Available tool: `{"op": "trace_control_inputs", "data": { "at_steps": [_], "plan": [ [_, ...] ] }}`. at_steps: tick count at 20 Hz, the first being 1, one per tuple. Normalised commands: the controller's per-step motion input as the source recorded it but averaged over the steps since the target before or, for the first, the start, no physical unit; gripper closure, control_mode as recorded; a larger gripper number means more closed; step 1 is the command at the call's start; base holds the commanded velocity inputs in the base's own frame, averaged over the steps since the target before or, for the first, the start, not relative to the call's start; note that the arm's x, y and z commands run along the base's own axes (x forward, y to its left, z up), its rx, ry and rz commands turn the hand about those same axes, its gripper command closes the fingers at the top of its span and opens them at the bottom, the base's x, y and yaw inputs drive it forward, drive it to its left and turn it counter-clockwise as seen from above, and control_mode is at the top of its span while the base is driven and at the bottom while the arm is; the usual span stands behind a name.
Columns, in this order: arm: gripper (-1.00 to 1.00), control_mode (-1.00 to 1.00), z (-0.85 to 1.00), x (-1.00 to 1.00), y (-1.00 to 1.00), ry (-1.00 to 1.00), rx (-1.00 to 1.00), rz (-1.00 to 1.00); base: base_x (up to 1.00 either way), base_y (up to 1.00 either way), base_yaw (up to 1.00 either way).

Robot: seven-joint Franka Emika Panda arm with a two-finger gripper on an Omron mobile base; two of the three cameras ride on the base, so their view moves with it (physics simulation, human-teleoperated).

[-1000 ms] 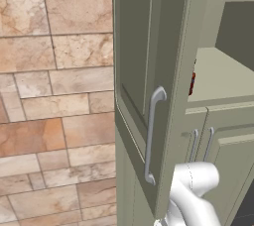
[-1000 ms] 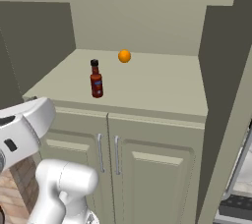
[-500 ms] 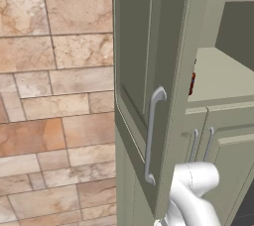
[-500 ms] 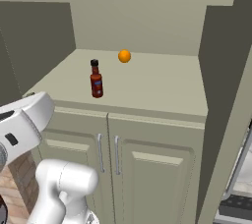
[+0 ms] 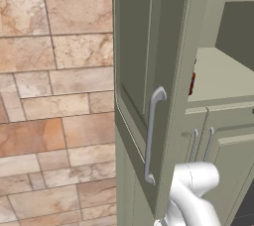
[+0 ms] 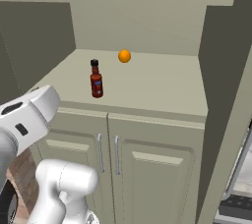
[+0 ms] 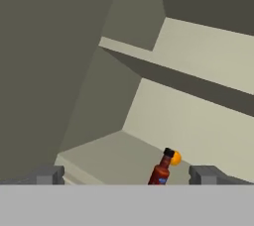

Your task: Pick the fish from the plate and place it on the cutting board. Then pick the condiment bottle from the cabinet and place it next to the cutting board.

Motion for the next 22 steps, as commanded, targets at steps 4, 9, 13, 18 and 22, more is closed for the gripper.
{"op": "trace_control_inputs", "data": {
  "at_steps": [4, 9, 13, 18, 22],
  "plan": [
    [-1.00, -1.00, -0.37, 0.23, 0.17, -0.12, 0.00, -0.03, 0.00, 0.00, 0.00],
    [-1.00, -1.00, -0.36, 0.21, 0.16, -0.11, 0.00, -0.03, 0.00, 0.00, 0.00],
    [-1.00, -1.00, -0.35, 0.24, 0.10, -0.09, 0.02, -0.05, 0.00, 0.00, 0.00],
    [-1.00, -1.00, -0.32, 0.29, 0.00, -0.07, 0.07, -0.08, 0.00, 0.00, 0.00],
    [-1.00, -1.00, -0.35, 0.30, 0.00, -0.05, 0.11, -0.08, 0.00, 0.00, 0.00]
  ]
}}
